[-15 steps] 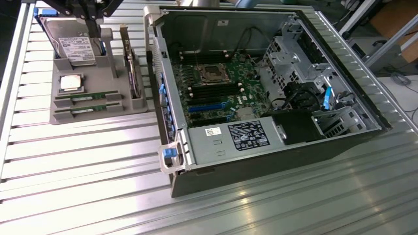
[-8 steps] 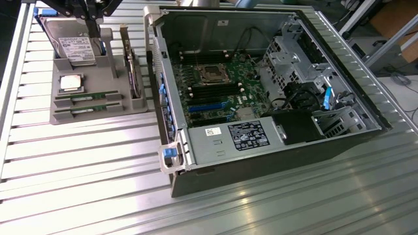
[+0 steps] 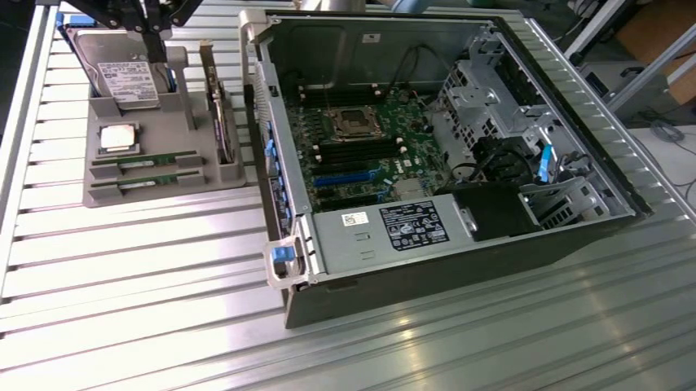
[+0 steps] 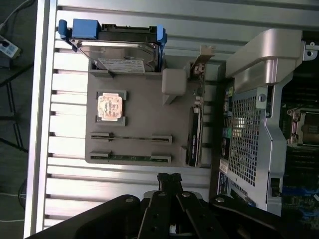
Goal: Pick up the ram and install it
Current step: 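Pick up the ram and move it above insertion slot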
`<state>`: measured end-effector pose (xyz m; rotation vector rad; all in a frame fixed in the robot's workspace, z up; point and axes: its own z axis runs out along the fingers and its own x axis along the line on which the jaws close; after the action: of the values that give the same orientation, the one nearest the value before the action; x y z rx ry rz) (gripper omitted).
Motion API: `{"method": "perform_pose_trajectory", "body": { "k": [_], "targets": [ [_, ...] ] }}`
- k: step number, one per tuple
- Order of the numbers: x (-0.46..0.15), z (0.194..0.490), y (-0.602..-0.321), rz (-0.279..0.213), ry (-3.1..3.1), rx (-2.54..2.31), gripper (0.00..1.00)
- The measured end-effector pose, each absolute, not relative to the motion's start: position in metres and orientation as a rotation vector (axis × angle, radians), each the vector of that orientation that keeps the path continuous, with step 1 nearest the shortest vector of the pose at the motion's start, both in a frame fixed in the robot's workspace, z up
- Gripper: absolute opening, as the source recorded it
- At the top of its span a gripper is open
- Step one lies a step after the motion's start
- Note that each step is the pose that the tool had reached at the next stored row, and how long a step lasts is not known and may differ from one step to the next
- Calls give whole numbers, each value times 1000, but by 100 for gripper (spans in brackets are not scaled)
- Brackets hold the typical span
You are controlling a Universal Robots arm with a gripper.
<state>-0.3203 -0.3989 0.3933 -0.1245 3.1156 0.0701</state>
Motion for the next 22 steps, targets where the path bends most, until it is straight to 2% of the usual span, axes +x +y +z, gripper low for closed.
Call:
{"method": "perform_pose_trajectory", "body": {
  "k": [22],
  "targets": [
    [-320,393,-399,73,3098,-387,11]
  ]
}}
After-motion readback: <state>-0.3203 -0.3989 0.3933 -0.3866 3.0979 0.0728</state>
